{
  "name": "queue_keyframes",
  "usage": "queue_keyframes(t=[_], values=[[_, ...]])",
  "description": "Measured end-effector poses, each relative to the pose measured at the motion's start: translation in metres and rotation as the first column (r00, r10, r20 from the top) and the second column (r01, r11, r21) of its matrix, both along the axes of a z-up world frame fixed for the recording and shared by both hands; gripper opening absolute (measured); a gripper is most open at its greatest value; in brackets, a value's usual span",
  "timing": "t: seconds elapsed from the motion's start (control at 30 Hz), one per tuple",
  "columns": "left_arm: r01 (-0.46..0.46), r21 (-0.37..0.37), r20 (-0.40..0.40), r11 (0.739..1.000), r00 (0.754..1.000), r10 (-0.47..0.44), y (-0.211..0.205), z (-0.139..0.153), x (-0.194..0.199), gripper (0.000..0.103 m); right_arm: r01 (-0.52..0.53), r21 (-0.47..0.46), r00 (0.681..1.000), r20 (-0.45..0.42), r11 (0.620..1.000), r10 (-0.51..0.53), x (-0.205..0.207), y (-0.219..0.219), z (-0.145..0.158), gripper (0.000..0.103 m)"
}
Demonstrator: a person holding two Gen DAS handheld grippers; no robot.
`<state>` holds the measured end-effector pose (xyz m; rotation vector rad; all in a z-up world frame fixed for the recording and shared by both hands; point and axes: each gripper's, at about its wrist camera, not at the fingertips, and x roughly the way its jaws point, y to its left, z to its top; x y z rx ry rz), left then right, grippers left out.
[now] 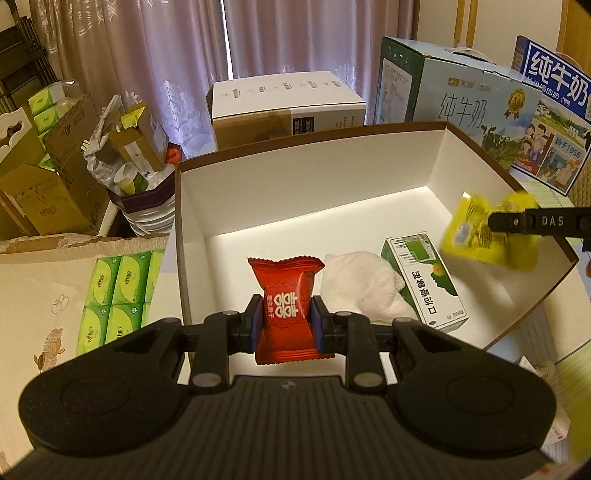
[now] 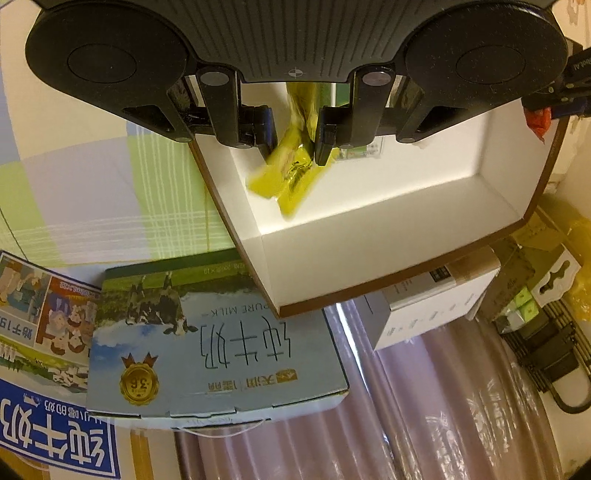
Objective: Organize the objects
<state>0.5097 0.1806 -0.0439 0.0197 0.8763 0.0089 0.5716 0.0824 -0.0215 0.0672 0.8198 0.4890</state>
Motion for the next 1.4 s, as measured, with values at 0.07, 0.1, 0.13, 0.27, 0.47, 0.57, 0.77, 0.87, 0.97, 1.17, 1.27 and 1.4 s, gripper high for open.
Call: queue_keyframes(t=[0.07,0.1,0.13,0.27,0.47,0.57,0.77,0.87,0.97,1.17,1.27,1.4], values=[[0.0,0.0,-0.001,1.0,1.0,0.0,0.0,0.0,0.001,0.022,-0.008,-0.02,1.0,-0.001,1.0,0.008,0.002,0.002,0.0,0.021],[0.001,0.0,-0.002,1.0,1.0,-0.001,0.0,0.0,0.001,0.022,-0.023,-0.012,1.0,-0.002,1.0,0.023,0.002,0.002,0.0,0.023],[0.002,-0.001,-0.002,1.0,1.0,-0.002,0.0,0.0,0.001,0.022,-0.033,-0.005,0.999,-0.004,0.999,0.033,0.002,0.0,0.001,0.025],[0.006,-0.005,-0.007,1.0,1.0,-0.006,-0.003,-0.002,0.004,0.022,-0.062,-0.022,0.998,0.004,0.998,0.062,-0.001,-0.001,0.002,0.029],[0.013,-0.013,-0.015,1.0,1.0,-0.013,-0.007,-0.004,0.009,0.022,-0.089,-0.057,0.996,0.016,0.994,0.09,-0.005,-0.004,0.005,0.037],[0.019,-0.016,-0.017,1.0,1.0,-0.019,-0.009,-0.004,0.011,0.022,-0.119,-0.076,0.992,0.038,0.99,0.123,-0.011,-0.005,0.011,0.044],[0.031,-0.018,-0.001,0.999,1.0,-0.031,-0.013,0.0,0.011,0.034,-0.179,-0.098,0.979,0.079,0.979,0.186,-0.023,-0.002,0.025,0.058],[0.032,-0.018,0.004,0.999,0.999,-0.032,-0.013,0.004,0.009,0.037,-0.207,-0.098,0.975,0.068,0.973,0.214,-0.029,-0.003,0.029,0.06],[0.03,-0.023,0.01,0.999,1.0,-0.029,-0.012,0.008,0.005,0.045,-0.222,-0.106,0.971,0.066,0.969,0.229,-0.035,-0.005,0.031,0.061],[0.015,-0.028,0.021,0.999,1.0,-0.015,-0.011,0.017,-0.011,0.051,-0.241,-0.122,0.966,0.064,0.963,0.25,-0.049,-0.014,0.039,0.062],[0.003,-0.034,0.029,0.999,1.0,-0.002,-0.011,0.023,-0.022,0.056,-0.246,-0.124,0.963,0.077,0.961,0.257,-0.057,-0.021,0.044,0.062],[-0.007,-0.047,0.039,0.999,0.999,0.009,-0.014,0.032,-0.04,0.059,-0.249,-0.111,0.962,0.084,0.962,0.258,-0.068,-0.033,0.052,0.062]])
